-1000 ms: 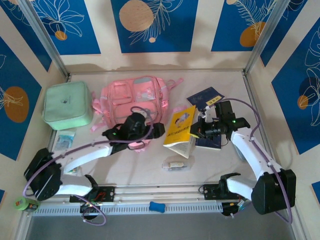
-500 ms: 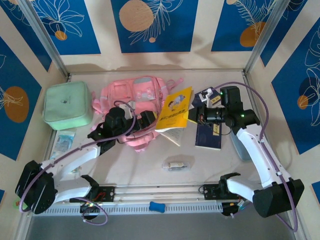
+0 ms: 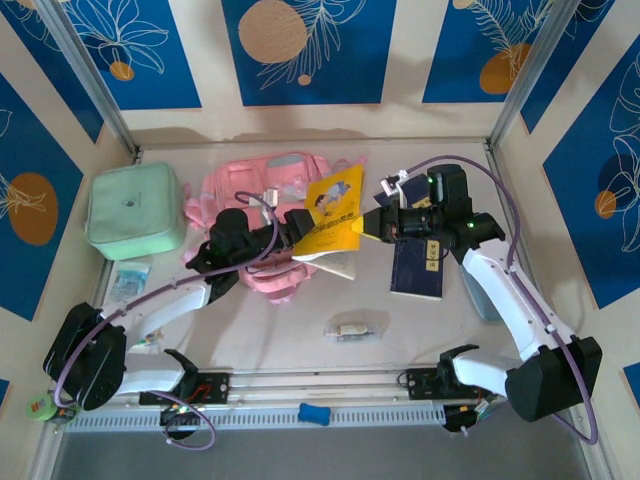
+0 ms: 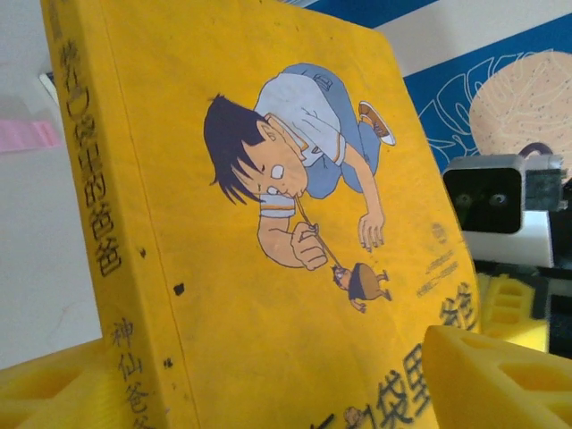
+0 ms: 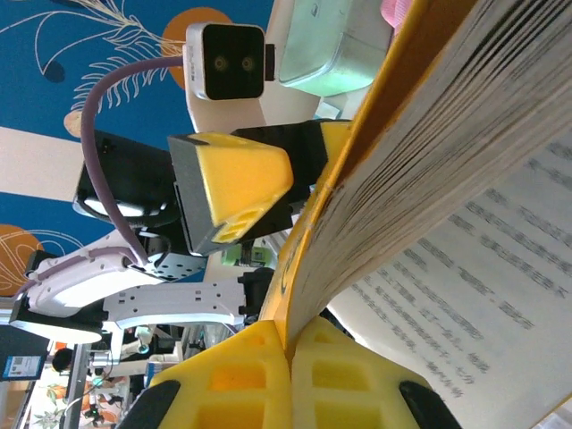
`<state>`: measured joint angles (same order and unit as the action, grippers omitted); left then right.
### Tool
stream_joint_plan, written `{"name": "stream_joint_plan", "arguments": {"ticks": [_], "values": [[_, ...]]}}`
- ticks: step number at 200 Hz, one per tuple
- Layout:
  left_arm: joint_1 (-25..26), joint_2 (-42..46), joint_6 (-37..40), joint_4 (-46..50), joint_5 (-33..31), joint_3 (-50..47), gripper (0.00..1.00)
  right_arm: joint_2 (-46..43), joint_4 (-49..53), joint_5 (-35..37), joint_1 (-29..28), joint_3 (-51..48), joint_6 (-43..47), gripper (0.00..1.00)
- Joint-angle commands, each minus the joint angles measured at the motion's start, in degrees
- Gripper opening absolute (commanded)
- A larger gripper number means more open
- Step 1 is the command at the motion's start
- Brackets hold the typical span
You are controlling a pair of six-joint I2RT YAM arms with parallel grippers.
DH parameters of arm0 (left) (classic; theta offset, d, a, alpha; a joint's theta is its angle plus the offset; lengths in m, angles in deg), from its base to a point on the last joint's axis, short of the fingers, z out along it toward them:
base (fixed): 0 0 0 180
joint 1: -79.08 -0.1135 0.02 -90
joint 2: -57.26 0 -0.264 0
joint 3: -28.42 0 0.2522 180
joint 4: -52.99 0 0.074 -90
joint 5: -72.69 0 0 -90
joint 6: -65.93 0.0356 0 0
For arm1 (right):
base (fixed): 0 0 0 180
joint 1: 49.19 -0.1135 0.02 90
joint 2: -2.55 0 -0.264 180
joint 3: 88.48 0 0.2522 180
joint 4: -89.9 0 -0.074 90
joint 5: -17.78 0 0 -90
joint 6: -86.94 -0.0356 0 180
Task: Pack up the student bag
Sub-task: Pass the book.
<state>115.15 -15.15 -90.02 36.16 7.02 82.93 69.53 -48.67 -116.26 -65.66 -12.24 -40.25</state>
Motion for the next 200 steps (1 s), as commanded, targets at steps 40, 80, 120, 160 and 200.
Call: {"name": "stream_joint_plan", "arguments": {"ticks": [40,80,120,160,200], "values": [[0.85,4.40,1.62,0.50,0.53,2.53,0.44,1.89,1.22,-5.00,0.66,-1.71,7.69,0.00],[0.93,4.33,1.77,1.41,-0.30,2.91,0.20,1.93,2.05,-3.61,1.34,-2.08,8.57,0.07],[1.17,4.64,1.33,-0.17,-2.28,2.48,0.07,0.80,2.86,-1.54,1.65,-4.48,8.53,0.46],[2.51,3.35,0.48,-3.04,-2.65,2.75,0.00,-2.01,-2.56,1.93,1.81,-10.66,0.01,0.86],[3.65,2.22,-0.61,-5.42,-3.19,3.79,0.00,-1.35,-15.00,1.11,-0.63,-13.35,-10.80,0.99]]}}
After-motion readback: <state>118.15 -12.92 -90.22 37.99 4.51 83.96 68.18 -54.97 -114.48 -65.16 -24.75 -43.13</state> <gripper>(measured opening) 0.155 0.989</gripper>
